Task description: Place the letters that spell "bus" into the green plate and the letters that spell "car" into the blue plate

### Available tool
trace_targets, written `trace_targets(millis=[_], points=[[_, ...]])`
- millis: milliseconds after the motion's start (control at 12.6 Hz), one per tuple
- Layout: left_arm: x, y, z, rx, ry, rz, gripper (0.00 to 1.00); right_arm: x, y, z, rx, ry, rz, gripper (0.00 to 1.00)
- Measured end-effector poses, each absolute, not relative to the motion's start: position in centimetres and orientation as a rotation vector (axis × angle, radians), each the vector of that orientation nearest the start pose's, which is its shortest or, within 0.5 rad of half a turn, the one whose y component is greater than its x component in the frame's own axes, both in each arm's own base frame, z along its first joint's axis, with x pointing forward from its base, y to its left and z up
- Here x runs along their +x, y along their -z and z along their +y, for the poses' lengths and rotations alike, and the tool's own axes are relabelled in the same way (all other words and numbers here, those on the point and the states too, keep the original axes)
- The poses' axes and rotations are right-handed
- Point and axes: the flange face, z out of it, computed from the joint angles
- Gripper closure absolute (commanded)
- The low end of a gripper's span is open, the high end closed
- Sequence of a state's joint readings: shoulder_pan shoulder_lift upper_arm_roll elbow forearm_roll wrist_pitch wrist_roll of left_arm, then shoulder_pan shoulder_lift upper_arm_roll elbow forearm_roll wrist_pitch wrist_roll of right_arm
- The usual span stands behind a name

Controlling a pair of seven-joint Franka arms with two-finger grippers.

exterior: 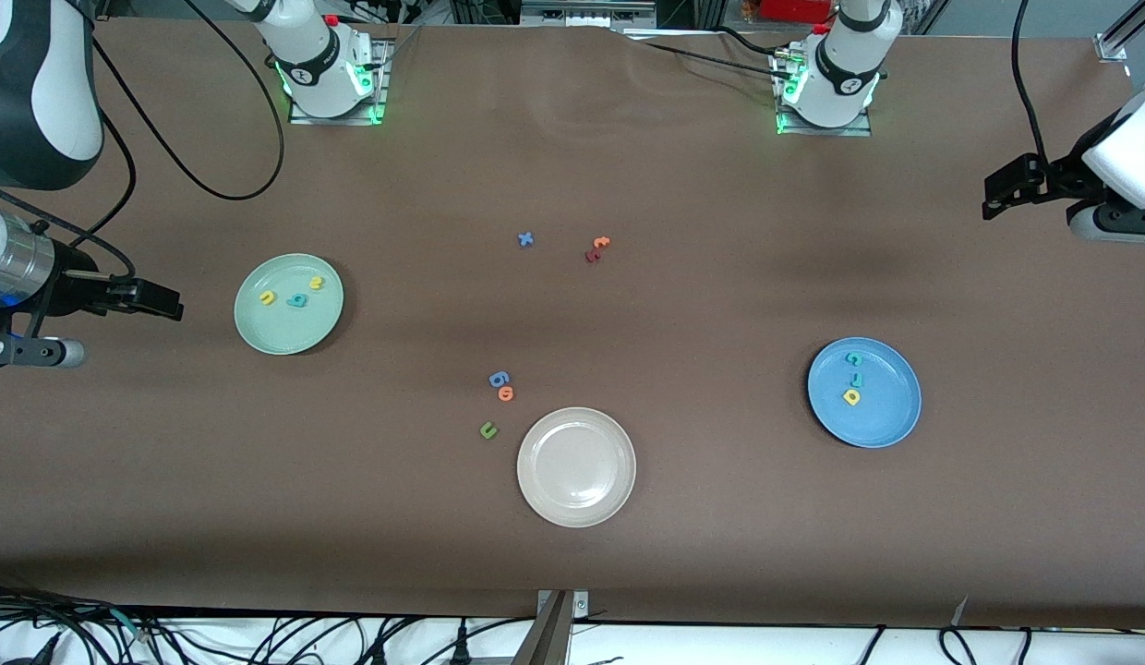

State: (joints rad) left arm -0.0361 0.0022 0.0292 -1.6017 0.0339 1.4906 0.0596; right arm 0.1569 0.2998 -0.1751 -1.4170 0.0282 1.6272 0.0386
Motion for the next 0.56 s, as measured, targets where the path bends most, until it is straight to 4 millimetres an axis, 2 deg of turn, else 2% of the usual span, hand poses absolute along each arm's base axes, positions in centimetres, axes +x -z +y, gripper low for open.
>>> trace_targets(millis=[556], points=[[54.71, -59.88, 0.32, -3.104, -0.185, 0.093, 0.00, 64.15, -52.42, 0.60, -3.162, -0.134, 0.086, 0.00]])
